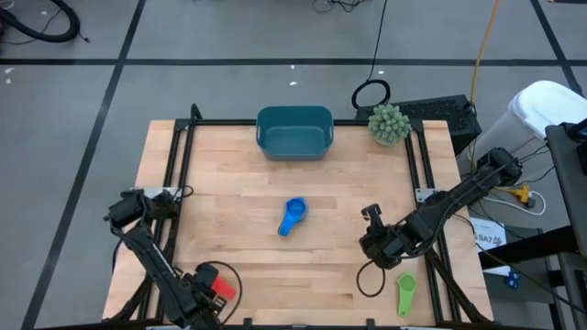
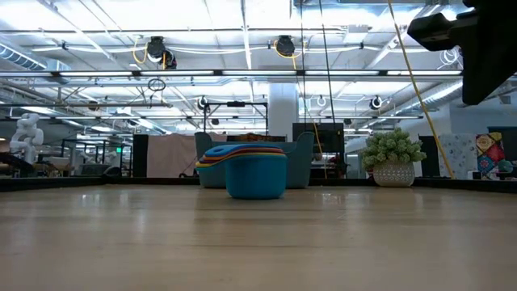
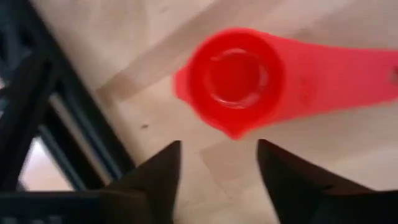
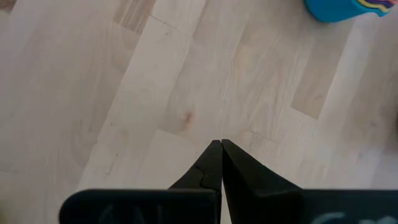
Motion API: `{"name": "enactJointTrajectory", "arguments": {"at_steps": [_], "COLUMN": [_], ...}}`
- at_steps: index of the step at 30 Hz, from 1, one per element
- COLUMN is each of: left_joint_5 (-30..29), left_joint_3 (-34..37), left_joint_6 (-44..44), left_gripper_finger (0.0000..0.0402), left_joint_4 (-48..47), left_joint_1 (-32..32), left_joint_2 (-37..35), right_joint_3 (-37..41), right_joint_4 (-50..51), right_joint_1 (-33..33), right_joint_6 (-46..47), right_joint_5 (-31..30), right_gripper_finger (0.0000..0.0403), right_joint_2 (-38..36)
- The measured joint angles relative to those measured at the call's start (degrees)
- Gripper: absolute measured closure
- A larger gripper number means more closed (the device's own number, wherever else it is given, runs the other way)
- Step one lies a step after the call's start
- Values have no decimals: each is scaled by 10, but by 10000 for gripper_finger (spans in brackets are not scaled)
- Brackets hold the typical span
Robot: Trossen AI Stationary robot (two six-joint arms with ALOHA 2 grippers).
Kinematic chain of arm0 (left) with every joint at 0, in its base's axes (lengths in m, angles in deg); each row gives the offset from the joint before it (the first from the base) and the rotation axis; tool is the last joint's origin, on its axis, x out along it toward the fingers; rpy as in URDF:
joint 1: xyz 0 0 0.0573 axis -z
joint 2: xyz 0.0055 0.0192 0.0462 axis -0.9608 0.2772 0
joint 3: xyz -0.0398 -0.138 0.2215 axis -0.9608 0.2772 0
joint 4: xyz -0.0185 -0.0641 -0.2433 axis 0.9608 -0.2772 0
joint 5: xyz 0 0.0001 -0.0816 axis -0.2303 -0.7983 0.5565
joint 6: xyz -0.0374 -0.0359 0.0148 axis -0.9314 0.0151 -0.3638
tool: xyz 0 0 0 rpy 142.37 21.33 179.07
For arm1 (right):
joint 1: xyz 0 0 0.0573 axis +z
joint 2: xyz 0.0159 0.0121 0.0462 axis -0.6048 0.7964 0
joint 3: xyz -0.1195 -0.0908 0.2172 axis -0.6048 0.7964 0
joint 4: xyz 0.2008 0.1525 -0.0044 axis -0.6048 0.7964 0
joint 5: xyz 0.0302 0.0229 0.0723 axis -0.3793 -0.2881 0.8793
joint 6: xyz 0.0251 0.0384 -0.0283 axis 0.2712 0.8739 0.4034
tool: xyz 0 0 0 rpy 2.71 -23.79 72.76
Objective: Nest measuring cups in basket
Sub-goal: Stack the red measuring cup on top of the blue measuring cup
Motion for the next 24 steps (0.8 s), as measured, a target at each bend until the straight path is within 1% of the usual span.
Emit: {"name": "enactJointTrajectory", "arguments": {"at_steps": [2, 5, 7, 9, 12, 14, 16, 20, 24], "left_joint_5": [12, 34, 46, 48, 47, 39, 34, 31, -4], "left_joint_3": [3, 15, 30, 49, 82, 94, 95, 84, 75], "left_joint_6": [-20, -66, -100, -133, -173, -188, -189, -164, -172], "left_gripper_finger": [148, 90, 65, 52, 48, 53, 64, 89, 108], "left_joint_4": [-11, -2, 24, 68, 125, 143, 142, 134, 131], "left_joint_1": [0, -1, -1, -1, -5, -10, -17, -27, -27], "left_joint_2": [1, 1, 1, 1, 1, 1, 1, -11, -40], "right_joint_3": [0, 0, 0, 0, 0, 0, 0, 0, 0], "right_joint_4": [0, 0, 0, 0, 0, 0, 0, 1, 0], "right_joint_1": [0, 0, 0, 0, 0, 0, -3, -12, -22], "right_joint_6": [3, 3, 3, 2, 0, -4, -7, -12, -14], "right_joint_5": [0, 0, 0, 0, 0, 0, 0, 1, 1], "right_gripper_finger": [403, 403, 403, 403, 403, 403, 403, 403, 403], "right_joint_2": [0, 0, 0, 0, 0, 0, 0, 0, 0]}}
